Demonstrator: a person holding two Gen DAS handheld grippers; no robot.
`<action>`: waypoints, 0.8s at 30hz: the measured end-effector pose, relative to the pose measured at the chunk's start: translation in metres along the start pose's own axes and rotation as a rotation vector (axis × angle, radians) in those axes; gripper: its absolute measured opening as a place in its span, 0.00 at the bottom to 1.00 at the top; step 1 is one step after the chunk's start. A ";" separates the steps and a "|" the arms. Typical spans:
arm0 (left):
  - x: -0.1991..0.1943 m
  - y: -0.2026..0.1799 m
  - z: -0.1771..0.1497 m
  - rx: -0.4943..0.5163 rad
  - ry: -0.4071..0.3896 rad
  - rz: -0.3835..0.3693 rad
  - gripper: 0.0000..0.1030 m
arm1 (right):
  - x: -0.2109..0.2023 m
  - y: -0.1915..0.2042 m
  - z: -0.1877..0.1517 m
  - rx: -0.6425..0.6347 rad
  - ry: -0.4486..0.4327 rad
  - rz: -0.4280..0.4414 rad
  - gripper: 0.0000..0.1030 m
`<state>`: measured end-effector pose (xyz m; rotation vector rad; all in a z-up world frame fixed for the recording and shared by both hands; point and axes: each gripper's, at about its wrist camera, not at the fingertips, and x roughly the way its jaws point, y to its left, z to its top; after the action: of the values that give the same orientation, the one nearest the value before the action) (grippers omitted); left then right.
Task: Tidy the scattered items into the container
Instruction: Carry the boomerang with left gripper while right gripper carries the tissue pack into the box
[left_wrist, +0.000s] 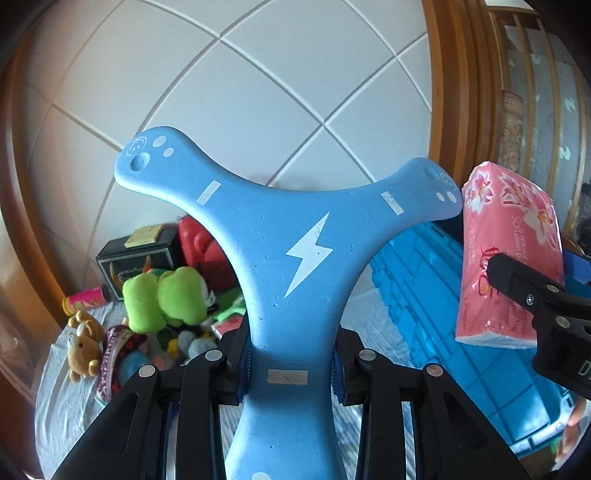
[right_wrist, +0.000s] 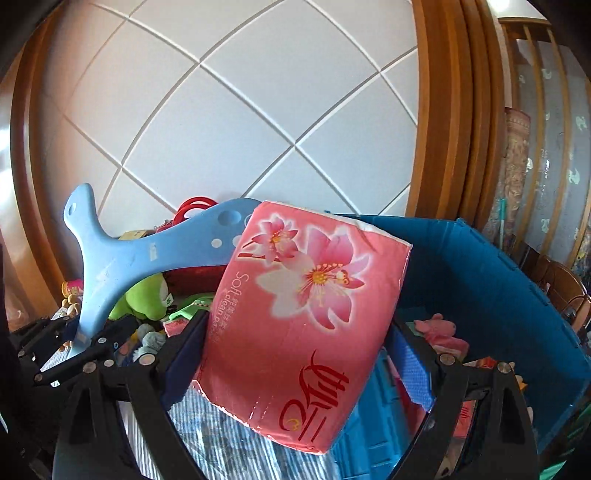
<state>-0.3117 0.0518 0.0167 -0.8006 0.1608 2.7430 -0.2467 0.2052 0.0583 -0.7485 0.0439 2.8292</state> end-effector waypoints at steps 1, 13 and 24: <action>-0.003 -0.014 0.002 0.008 -0.009 -0.011 0.31 | -0.004 -0.014 0.001 0.006 -0.007 -0.012 0.89; -0.011 -0.211 0.025 0.035 -0.018 -0.074 0.31 | -0.012 -0.201 -0.010 0.008 -0.016 -0.080 0.89; 0.015 -0.328 0.021 0.069 0.110 -0.039 0.31 | 0.016 -0.301 -0.042 0.013 0.086 -0.055 0.89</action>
<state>-0.2381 0.3722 0.0168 -0.9266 0.2576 2.6425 -0.1758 0.4984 0.0217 -0.8542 0.0545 2.7415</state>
